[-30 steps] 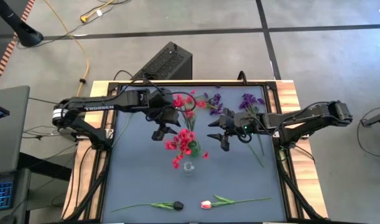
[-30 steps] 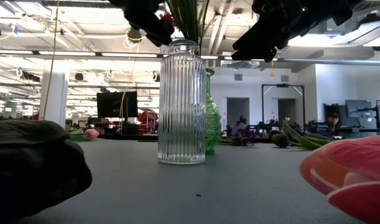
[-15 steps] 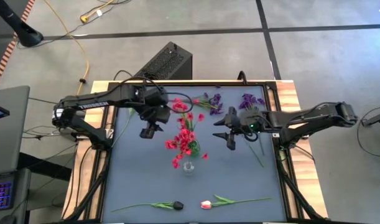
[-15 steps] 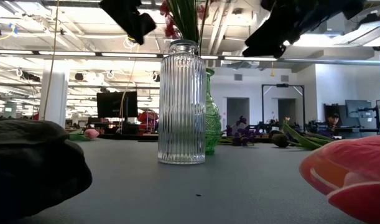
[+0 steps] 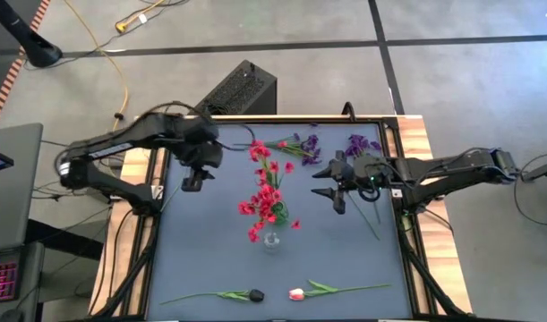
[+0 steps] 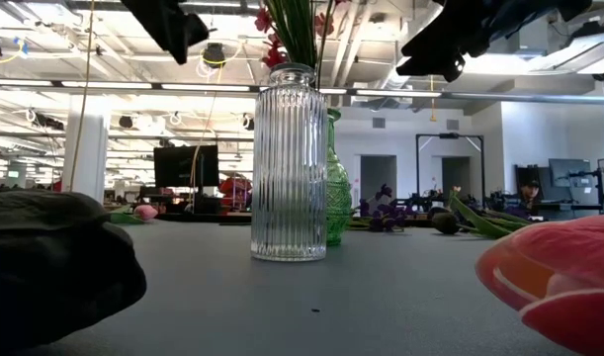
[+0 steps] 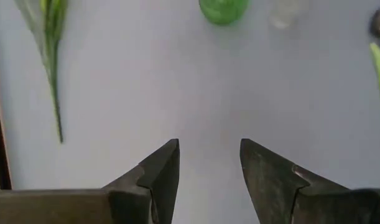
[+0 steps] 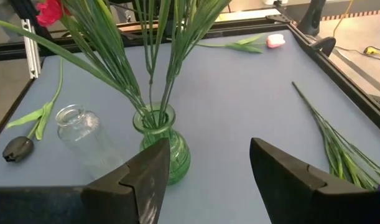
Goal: Sort flowers into vase by color
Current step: Put the top pink flower into the green vase
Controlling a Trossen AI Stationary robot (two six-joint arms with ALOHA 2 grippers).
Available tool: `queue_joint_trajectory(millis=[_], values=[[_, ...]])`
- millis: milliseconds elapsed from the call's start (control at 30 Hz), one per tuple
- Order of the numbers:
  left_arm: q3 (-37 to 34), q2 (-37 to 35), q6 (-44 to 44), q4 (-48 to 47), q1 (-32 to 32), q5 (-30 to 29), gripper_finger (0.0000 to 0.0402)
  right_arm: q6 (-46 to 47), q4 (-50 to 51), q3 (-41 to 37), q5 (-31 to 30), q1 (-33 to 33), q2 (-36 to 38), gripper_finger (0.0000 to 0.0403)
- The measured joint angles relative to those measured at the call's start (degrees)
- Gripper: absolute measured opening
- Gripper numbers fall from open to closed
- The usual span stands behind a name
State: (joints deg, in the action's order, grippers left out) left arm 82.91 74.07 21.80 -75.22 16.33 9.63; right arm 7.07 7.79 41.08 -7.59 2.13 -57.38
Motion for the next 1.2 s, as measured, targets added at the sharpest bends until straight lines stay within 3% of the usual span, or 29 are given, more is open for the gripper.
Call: queue_joint_trajectory(millis=[300, 467, 600, 900, 1033, 1200], values=[[-19.7, -16.0, -1.5, 25.1, 4.4, 2.2, 0.0157, -0.9, 0.3, 0.0, -3.1, -2.6, 0.0, 0.0249], [-32.7, -21.4, -2.7, 36.9, 4.4, 2.9, 0.0157, -0.9, 1.1, 0.0, -3.0, -7.6, -0.1, 0.0249], [-42.7, -24.0, -4.9, 51.8, 4.4, 6.1, 0.0157, -0.9, 1.4, 0.0, -3.0, -11.4, -0.1, 0.0249], [-60.1, -22.9, -10.6, 83.8, 4.4, 6.8, 0.0157, 1.8, 5.1, 0.0, -2.8, -18.5, -0.1, 0.0249], [-62.8, -19.8, -11.4, 92.9, 4.4, 5.9, 0.0157, 2.0, 7.7, 0.0, -2.6, -20.2, -0.3, 0.0249], [-62.3, -12.2, -8.5, 98.1, 5.1, -0.5, 0.0157, 2.9, 8.7, 0.0, 2.6, -21.9, -2.5, 0.0249]])
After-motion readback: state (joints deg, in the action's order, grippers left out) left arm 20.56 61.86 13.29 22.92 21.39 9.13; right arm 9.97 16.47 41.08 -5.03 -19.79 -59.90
